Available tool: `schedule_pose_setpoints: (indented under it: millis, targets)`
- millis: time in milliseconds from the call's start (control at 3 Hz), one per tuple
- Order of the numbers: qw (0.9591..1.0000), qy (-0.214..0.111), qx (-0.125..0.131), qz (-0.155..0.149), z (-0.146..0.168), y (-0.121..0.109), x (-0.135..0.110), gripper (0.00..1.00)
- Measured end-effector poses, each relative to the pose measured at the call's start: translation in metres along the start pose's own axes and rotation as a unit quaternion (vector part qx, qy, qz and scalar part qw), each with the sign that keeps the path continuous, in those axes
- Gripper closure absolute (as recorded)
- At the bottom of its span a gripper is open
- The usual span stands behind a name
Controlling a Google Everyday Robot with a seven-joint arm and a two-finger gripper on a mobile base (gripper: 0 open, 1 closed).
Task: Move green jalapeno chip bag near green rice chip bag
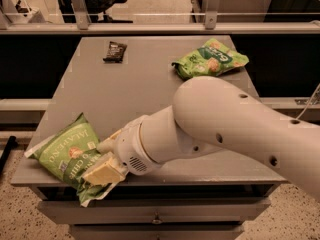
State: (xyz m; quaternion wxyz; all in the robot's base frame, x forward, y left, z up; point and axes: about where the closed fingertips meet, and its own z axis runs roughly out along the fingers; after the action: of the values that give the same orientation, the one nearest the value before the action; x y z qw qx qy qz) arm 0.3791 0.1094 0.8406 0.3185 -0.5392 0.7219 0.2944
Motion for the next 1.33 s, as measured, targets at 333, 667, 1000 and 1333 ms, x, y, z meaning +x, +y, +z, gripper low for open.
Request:
schedule_pose_setpoints:
  millis: [333, 667, 1000, 1333]
  targets:
    - [0.9995, 0.000, 0.030, 0.006, -0.022, -0.018, 0.003, 0.88]
    - [0.9962, 0.011, 0.086, -0.004, -0.078, -0.054, 0.003, 1.00]
    - [0.9905, 0.037, 0.132, -0.017, -0.148, -0.083, 0.007, 1.00]
    - [0.9899, 0.043, 0.134, -0.022, -0.162, -0.083, 0.005, 1.00]
